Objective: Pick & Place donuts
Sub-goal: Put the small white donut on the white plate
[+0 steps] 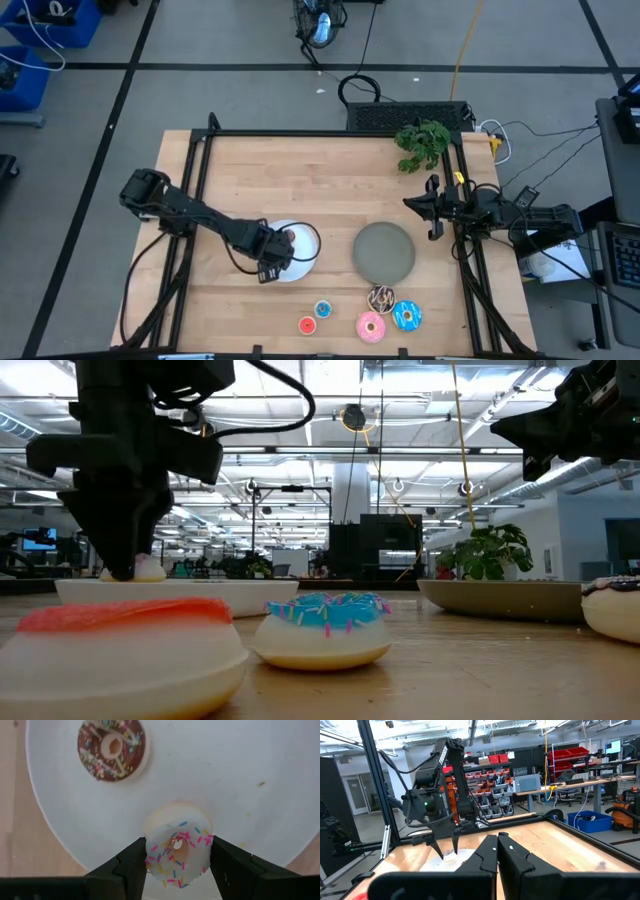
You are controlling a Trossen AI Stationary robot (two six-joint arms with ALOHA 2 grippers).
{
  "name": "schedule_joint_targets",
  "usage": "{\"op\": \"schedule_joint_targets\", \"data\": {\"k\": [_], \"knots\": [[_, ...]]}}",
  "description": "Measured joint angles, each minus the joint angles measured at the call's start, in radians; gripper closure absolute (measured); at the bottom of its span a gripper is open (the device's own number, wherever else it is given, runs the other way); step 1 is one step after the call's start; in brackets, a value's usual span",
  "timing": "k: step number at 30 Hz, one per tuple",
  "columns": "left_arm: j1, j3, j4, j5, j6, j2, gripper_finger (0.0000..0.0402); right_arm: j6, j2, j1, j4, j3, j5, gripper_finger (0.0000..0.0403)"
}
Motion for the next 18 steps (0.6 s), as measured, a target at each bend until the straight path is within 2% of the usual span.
{"op": "schedule_joint_targets", "data": {"k": [18], "knots": [[0.014, 0.0, 0.001, 0.009, 0.003, 0.0, 0.0202, 0.0, 0.0, 0.0, 0.0, 0.0, 0.0, 0.0403]]}}
